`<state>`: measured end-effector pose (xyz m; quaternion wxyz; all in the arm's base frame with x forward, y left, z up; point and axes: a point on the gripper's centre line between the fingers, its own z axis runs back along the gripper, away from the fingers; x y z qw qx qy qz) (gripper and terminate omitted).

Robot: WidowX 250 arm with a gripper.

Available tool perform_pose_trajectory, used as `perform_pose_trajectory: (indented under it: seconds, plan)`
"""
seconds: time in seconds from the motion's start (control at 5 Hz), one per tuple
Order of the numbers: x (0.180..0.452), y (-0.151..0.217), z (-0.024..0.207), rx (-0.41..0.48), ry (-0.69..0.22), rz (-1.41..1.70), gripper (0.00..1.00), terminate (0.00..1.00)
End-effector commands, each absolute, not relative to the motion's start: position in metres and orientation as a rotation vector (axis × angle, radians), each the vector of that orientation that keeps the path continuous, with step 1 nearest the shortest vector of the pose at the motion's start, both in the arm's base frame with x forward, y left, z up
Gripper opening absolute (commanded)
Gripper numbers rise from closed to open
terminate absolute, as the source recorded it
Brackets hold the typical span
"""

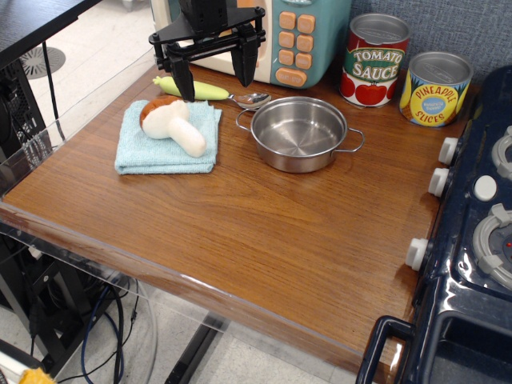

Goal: PICK UP THE BLEANDER AND PUT ON WHITE TOWEL

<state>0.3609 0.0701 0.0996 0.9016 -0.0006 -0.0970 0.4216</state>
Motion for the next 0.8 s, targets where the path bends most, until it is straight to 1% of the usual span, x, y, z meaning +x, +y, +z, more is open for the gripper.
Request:
perform_pose_trajectory:
  seconds: [0.0, 0.4, 0.6]
  plan:
    - [0.3472, 0.0616, 0.127, -0.021, -0.275, 0.874, 1.0, 0.0]
    - [0.3472, 0.0616, 0.127, -0.021, -0.275, 0.874, 1.0, 0.0]
    - [0.3472, 0.0616, 0.127, -0.021, -0.275, 0.874, 1.0, 1.0]
